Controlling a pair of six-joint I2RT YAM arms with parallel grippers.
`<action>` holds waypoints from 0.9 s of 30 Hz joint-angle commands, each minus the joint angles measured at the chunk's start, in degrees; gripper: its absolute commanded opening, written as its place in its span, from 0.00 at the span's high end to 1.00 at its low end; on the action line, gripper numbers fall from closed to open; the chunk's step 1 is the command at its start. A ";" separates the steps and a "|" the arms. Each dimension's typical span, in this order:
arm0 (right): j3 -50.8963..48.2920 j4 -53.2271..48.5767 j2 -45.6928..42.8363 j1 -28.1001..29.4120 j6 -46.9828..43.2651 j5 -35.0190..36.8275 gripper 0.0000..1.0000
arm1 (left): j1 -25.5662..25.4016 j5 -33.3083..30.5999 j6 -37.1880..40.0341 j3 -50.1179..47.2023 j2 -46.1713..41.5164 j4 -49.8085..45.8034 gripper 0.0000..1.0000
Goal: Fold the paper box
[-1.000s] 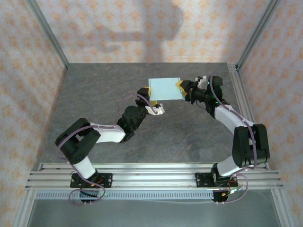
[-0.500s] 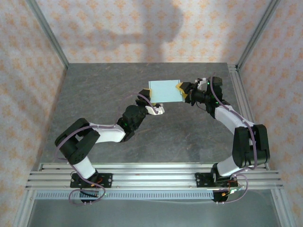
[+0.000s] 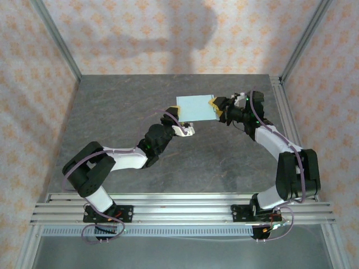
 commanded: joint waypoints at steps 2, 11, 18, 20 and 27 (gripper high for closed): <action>0.01 2.44 -3.47 -0.15 -1.97 0.19 0.39 | -0.31 1.62 -5.51 1.88 -2.80 -4.57 0.61; 0.67 -10.13 -10.25 -4.23 -15.92 9.09 0.18 | 1.34 9.09 -18.24 3.85 -8.13 -28.79 0.61; 0.88 -25.96 -18.05 -6.38 -36.52 17.99 0.19 | 3.12 16.23 -31.41 6.05 -12.66 -48.67 0.60; 0.02 -26.88 -19.58 -6.46 -39.49 19.01 0.20 | 3.37 16.33 -34.10 5.74 -14.52 -51.64 0.60; -1.36 -30.82 -25.12 -2.93 -54.78 21.76 0.22 | 4.14 18.87 -38.97 8.79 -17.95 -68.66 0.60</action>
